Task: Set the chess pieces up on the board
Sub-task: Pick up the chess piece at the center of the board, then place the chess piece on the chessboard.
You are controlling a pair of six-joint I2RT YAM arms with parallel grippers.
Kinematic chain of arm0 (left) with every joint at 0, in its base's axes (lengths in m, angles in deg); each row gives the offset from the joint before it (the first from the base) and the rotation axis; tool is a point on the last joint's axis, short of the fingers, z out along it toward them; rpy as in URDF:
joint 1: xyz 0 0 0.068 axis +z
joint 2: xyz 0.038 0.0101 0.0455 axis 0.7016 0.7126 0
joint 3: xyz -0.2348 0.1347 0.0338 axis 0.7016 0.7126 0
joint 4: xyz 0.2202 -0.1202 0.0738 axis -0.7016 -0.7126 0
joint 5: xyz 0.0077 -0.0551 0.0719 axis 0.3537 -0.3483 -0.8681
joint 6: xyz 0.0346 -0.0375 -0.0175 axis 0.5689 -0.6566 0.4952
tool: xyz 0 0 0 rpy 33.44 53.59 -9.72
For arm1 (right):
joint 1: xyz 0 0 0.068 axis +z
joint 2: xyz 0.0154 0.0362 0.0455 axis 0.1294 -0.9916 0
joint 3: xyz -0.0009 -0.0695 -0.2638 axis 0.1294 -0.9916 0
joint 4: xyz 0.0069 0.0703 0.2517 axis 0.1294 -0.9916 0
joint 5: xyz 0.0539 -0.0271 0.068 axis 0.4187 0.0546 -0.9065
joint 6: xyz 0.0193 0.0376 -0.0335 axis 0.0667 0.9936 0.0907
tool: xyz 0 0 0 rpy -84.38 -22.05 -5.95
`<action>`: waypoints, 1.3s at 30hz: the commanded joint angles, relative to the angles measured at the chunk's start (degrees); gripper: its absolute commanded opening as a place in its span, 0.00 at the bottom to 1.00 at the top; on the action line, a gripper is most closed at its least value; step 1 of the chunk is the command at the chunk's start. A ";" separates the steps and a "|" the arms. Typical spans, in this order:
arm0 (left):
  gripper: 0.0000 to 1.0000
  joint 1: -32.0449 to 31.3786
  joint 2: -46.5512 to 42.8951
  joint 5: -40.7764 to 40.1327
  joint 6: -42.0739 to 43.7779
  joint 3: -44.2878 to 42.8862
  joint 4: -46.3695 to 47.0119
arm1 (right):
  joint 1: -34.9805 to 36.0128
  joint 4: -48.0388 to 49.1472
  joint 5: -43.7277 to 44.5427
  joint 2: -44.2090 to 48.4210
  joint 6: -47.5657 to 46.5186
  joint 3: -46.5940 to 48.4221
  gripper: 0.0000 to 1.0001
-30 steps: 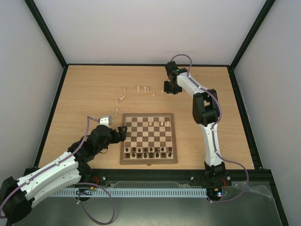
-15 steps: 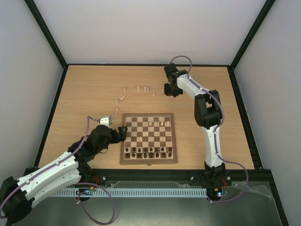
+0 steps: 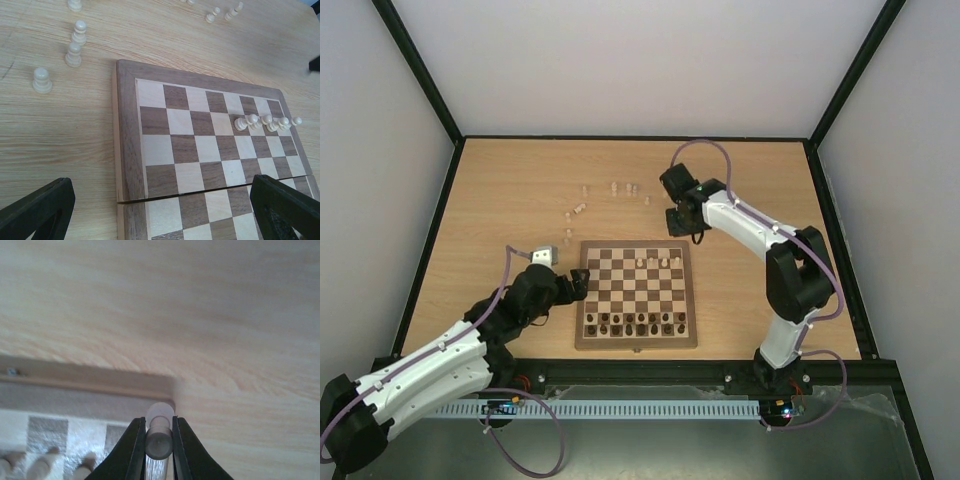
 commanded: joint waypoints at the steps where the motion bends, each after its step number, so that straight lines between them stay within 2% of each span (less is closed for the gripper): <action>1: 0.99 0.42 1.71 -1.21 0.64 -2.29 -0.13 | 3.13 -0.29 1.89 2.76 1.28 -6.08 0.10; 5: 0.99 0.42 2.40 -1.29 0.16 -2.02 0.51 | 4.19 1.57 1.39 3.84 1.52 -9.58 0.10; 25: 0.99 0.42 2.80 -0.86 -0.64 -0.24 2.06 | 4.89 4.28 -4.21 1.01 0.55 -9.34 0.12; 39: 0.99 0.42 2.58 -0.58 -1.00 0.01 2.19 | 4.88 4.35 -3.20 -0.72 0.50 -9.89 0.14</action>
